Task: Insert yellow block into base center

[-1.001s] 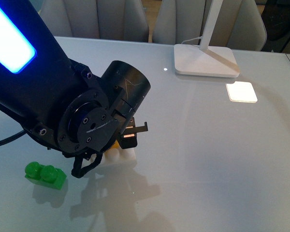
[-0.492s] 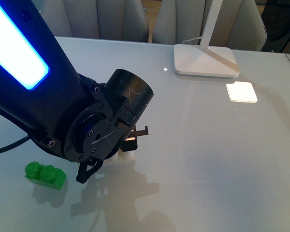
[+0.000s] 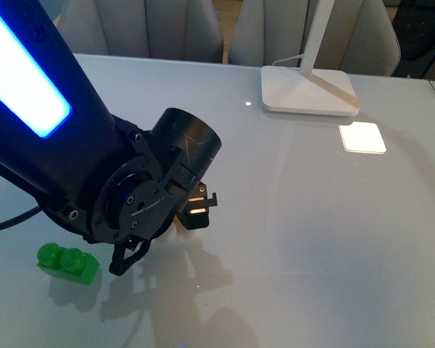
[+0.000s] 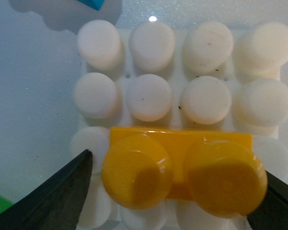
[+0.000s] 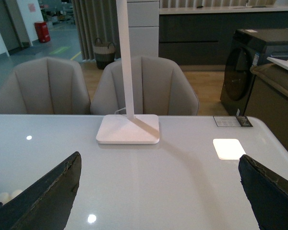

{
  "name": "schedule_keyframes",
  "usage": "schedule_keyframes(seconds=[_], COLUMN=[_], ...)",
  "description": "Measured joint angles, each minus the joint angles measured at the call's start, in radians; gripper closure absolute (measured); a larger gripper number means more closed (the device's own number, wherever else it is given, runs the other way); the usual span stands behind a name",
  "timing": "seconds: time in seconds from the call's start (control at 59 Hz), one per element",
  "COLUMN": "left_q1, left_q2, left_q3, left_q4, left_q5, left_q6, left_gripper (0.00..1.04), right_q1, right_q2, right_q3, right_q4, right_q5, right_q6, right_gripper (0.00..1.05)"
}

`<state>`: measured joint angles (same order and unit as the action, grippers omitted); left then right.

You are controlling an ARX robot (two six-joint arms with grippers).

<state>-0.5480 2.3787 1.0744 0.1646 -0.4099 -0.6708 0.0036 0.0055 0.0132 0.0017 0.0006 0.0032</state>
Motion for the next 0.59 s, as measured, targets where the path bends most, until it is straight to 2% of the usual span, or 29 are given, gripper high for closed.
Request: schedule_keyframes(seconds=[0.068, 0.373, 0.594], left_q1=[0.005, 0.039, 0.114], left_q2=[-0.002, -0.143, -0.286], left_q3=[-0.002, -0.072, -0.169], left_q4=[0.000, 0.000, 0.052], left_q5=[0.006, 0.037, 0.077], left_q6=[0.001, 0.003, 0.054], left_gripper=[0.06, 0.07, 0.07], right_q1=[0.000, 0.000, 0.000], right_q2=[0.000, 0.000, 0.000], right_q3=[0.000, 0.000, 0.000], right_q4=[0.000, 0.000, 0.000], right_q5=[0.000, 0.000, 0.000], right_q6=[0.000, 0.000, 0.000], right_gripper=[0.09, 0.09, 0.09])
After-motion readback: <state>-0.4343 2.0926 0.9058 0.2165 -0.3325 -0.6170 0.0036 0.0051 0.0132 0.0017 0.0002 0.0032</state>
